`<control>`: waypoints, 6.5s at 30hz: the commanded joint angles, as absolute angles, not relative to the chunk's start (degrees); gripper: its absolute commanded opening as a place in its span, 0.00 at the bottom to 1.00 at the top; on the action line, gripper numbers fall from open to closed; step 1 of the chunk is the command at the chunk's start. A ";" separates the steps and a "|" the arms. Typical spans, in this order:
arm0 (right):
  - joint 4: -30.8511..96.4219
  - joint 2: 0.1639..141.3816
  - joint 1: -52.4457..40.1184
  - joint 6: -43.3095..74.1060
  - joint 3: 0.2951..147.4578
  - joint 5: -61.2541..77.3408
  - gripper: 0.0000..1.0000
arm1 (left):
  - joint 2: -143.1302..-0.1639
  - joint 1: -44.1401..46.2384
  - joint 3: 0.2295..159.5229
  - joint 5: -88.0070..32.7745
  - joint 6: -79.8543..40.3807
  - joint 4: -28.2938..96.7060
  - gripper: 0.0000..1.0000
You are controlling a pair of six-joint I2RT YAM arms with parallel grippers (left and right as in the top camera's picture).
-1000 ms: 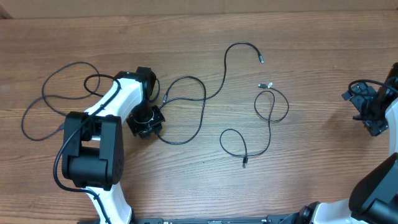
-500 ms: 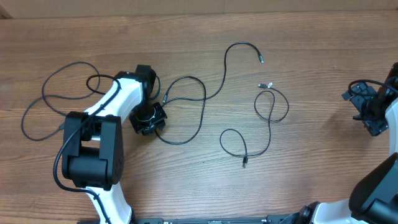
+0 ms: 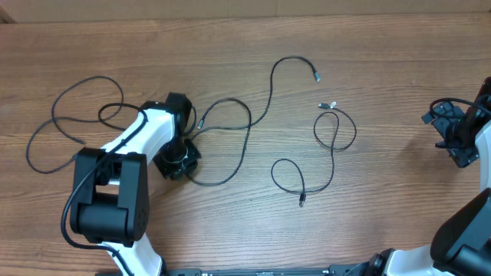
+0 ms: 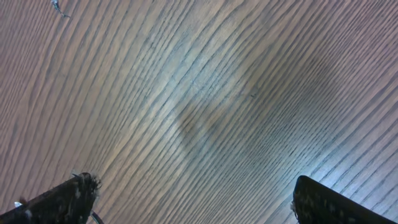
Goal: Untangle cables
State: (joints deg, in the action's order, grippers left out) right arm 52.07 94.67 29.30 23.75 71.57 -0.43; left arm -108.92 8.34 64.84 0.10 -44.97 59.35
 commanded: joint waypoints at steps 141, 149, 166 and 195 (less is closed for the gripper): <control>51.83 94.37 29.43 23.73 71.46 -0.80 1.00 | -132.94 26.15 95.42 -1.72 -7.27 63.24 0.04; 51.83 94.37 29.43 23.73 71.46 -0.80 1.00 | -132.94 20.34 97.82 -8.01 -6.17 68.71 0.12; 51.83 94.37 29.43 23.73 71.46 -0.80 1.00 | -132.94 16.14 110.34 -14.70 3.03 81.19 0.47; 51.83 94.37 29.43 23.73 71.46 -0.80 1.00 | -132.99 18.37 104.03 -14.96 1.72 72.73 0.56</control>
